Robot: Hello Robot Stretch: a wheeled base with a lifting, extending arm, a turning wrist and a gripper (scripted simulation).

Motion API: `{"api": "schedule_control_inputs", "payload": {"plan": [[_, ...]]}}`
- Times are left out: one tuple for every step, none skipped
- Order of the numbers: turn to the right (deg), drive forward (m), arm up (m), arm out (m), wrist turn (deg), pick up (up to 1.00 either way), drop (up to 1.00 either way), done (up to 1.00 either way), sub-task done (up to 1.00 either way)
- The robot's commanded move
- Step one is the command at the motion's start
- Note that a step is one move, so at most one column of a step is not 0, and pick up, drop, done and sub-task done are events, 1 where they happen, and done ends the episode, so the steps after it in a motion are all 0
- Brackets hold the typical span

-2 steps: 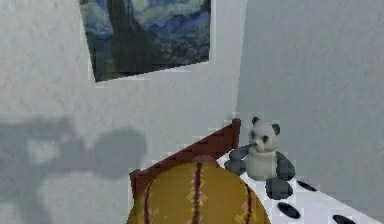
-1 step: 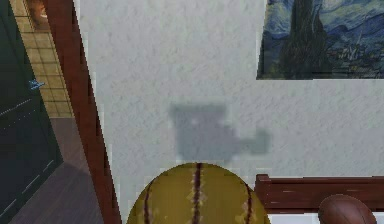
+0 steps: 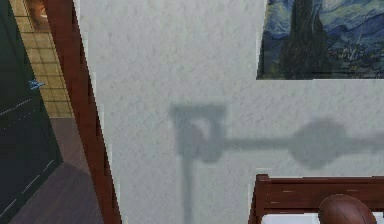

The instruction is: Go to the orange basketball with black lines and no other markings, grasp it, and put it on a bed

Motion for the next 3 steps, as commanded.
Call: {"api": "schedule_control_inputs", "payload": {"plan": [[0.0, 0.0, 0.0, 0.0, 45.0, 0.0, 0.0, 0.0, 0.0], [0.0, 0.0, 0.0, 0.0, 45.0, 0.0, 0.0, 0.0, 0.0], [0.0, 0.0, 0.0, 0.0, 39.0, 0.0, 0.0, 0.0, 0.0]]}}
